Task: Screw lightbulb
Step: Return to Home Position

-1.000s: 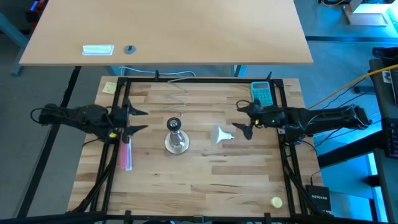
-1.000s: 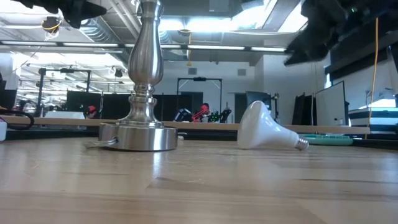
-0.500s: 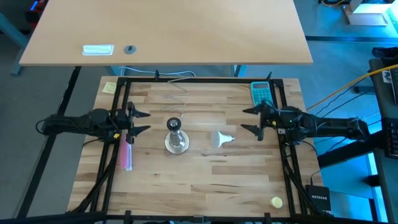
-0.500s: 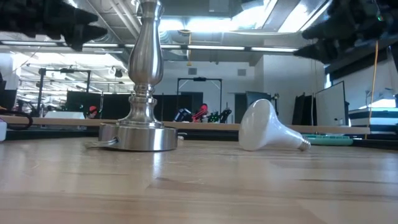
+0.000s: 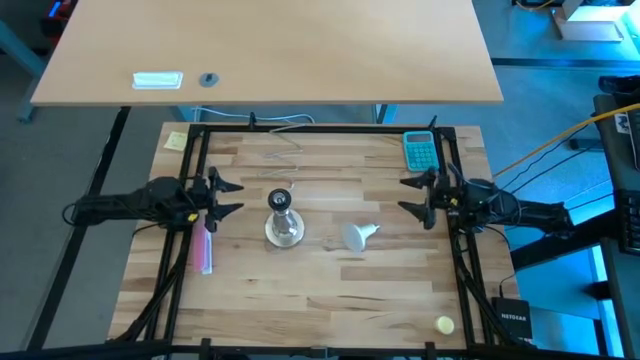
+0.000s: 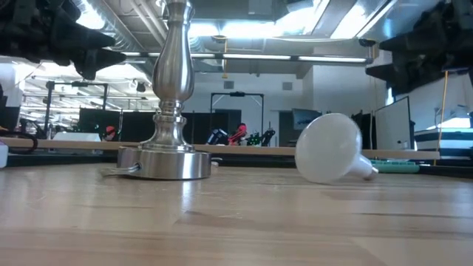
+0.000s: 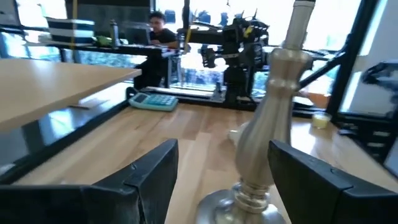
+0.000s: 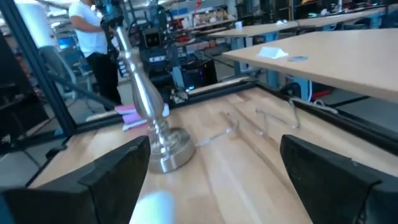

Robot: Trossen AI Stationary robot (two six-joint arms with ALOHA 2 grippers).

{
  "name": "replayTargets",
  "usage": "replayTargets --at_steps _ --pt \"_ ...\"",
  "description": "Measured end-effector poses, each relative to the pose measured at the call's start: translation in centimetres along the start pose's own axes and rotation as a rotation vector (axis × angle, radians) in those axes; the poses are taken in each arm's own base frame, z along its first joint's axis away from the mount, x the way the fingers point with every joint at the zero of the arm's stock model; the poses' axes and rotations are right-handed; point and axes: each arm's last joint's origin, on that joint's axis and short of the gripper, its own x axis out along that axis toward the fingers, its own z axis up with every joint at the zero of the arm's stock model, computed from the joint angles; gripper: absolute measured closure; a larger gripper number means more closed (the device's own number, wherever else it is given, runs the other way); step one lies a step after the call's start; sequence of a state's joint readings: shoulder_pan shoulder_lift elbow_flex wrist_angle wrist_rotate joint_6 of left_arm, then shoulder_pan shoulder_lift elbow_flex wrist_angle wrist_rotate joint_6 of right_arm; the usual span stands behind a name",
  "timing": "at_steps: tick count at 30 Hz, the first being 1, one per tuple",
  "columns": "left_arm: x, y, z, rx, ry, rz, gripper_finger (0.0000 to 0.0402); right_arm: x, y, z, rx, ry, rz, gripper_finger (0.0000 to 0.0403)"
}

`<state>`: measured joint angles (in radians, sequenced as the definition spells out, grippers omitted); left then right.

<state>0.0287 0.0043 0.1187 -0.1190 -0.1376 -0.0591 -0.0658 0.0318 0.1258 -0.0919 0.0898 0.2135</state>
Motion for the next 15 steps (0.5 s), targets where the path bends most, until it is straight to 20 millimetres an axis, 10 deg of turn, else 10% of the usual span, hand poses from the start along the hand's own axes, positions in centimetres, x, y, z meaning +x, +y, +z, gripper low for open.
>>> replayTargets --at_steps 15 --pt "0.9 0.2 -2.5 -0.076 -0.002 -0.076 0.0164 0.7 -0.4 -2.6 -0.067 -0.014 0.029 0.0040"
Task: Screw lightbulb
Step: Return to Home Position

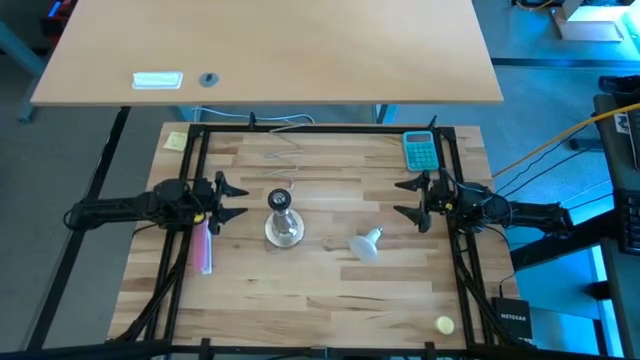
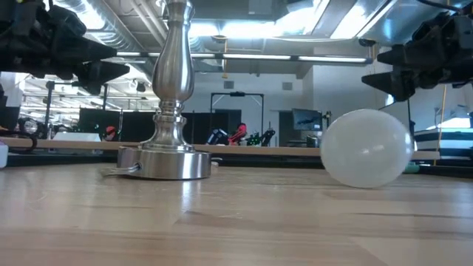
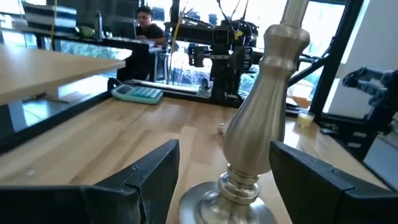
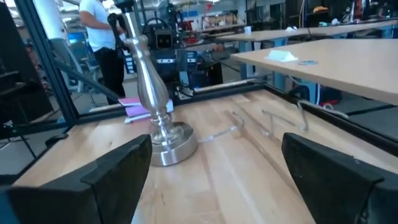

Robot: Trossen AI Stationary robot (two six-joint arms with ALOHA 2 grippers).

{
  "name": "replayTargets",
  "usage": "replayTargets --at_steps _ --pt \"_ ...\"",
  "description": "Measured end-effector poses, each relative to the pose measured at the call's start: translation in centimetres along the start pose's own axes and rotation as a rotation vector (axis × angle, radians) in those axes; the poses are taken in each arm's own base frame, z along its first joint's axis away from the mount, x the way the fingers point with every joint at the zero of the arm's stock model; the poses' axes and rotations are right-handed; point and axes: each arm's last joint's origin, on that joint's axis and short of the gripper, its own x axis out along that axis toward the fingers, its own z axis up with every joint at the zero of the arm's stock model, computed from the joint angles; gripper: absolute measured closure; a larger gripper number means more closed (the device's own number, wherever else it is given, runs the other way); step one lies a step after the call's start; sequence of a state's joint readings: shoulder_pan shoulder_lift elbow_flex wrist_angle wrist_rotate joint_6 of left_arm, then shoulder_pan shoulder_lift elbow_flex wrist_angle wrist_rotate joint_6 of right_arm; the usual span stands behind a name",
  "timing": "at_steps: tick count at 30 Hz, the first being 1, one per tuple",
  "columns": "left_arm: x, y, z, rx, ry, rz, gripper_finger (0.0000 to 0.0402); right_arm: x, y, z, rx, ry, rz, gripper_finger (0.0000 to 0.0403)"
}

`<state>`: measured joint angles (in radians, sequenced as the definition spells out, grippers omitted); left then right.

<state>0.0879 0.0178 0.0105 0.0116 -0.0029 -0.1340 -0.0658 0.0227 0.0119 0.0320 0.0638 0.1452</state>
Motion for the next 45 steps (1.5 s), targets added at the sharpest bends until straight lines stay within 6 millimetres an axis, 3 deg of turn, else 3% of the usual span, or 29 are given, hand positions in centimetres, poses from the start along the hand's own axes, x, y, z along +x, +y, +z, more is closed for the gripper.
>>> replayTargets --at_steps 45 --pt "0.03 0.01 -0.09 0.003 0.007 0.001 0.0164 0.03 0.08 -0.20 -0.001 0.015 0.037 0.0040"
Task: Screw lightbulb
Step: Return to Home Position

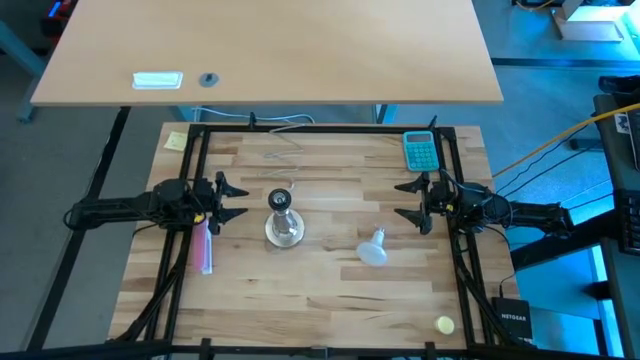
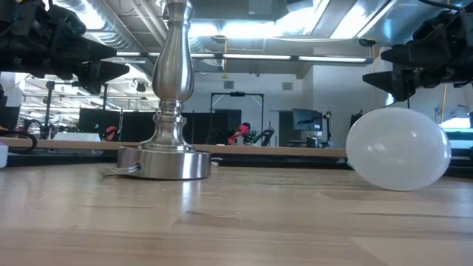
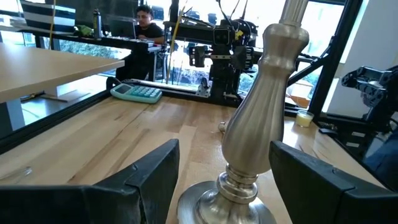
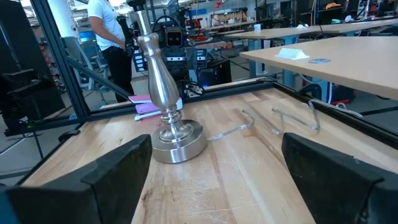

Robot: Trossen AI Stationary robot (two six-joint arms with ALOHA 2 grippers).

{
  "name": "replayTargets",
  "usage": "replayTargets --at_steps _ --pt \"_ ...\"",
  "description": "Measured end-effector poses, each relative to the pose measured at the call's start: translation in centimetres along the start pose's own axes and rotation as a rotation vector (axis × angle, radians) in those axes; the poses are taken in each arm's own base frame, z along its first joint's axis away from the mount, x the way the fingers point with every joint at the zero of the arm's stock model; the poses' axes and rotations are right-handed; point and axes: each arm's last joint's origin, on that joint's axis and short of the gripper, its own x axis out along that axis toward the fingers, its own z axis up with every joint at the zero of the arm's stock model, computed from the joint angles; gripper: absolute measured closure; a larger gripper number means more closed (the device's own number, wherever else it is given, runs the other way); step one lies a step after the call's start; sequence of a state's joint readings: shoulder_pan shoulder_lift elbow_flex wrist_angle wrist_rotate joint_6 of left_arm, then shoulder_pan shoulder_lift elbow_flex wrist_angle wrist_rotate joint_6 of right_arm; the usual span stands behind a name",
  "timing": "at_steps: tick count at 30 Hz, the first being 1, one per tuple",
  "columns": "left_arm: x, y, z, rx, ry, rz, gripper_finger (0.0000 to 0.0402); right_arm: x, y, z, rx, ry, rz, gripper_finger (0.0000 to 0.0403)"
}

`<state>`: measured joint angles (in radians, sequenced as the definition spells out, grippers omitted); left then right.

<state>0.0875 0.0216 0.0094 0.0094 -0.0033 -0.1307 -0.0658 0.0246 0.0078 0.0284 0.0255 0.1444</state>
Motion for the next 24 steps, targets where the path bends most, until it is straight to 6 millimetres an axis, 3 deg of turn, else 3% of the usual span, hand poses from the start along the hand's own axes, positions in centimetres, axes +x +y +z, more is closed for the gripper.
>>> replayTargets --at_steps 24 --pt "0.01 0.00 -0.01 0.000 0.001 0.001 0.0164 0.11 -0.02 -0.13 -0.001 0.016 -0.002 0.0040"
